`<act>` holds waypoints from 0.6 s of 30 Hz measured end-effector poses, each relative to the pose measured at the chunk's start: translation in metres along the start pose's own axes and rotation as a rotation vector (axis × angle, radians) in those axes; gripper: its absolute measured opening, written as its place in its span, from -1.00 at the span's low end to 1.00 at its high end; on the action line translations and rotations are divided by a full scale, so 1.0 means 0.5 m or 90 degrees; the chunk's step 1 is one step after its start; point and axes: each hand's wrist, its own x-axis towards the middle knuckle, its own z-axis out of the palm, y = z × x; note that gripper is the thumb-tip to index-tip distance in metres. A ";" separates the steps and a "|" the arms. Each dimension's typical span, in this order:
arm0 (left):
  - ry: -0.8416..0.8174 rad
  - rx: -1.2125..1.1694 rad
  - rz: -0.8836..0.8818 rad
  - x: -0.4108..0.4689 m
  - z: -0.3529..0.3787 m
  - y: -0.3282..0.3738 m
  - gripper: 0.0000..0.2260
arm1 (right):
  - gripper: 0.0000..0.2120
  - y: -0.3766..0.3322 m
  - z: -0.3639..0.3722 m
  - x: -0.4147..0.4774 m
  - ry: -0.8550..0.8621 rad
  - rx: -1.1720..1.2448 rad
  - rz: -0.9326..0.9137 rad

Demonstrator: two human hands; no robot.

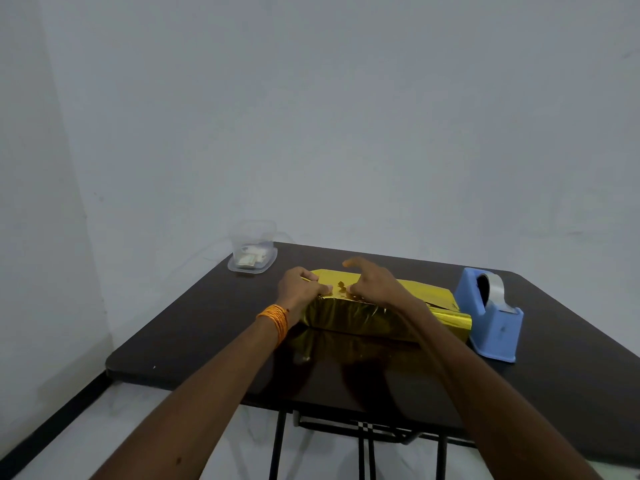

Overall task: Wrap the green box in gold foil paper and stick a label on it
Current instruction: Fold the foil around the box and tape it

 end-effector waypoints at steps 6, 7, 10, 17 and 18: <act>0.026 0.013 -0.004 0.007 0.012 0.001 -0.82 | -0.55 0.000 0.018 -0.010 0.060 0.025 0.008; 0.025 0.013 -0.003 0.007 0.012 0.002 -0.84 | -0.51 -0.001 0.022 -0.010 0.069 0.027 0.002; 0.022 0.025 -0.009 0.006 0.010 0.006 -0.83 | -0.53 0.001 0.031 -0.009 0.094 0.028 -0.008; 0.029 0.061 0.020 0.007 0.005 0.004 -0.88 | -0.62 0.006 0.026 -0.022 0.128 0.088 0.027; 0.036 0.077 0.033 0.006 0.004 0.002 -0.92 | -0.63 0.005 0.028 -0.023 0.134 0.091 0.025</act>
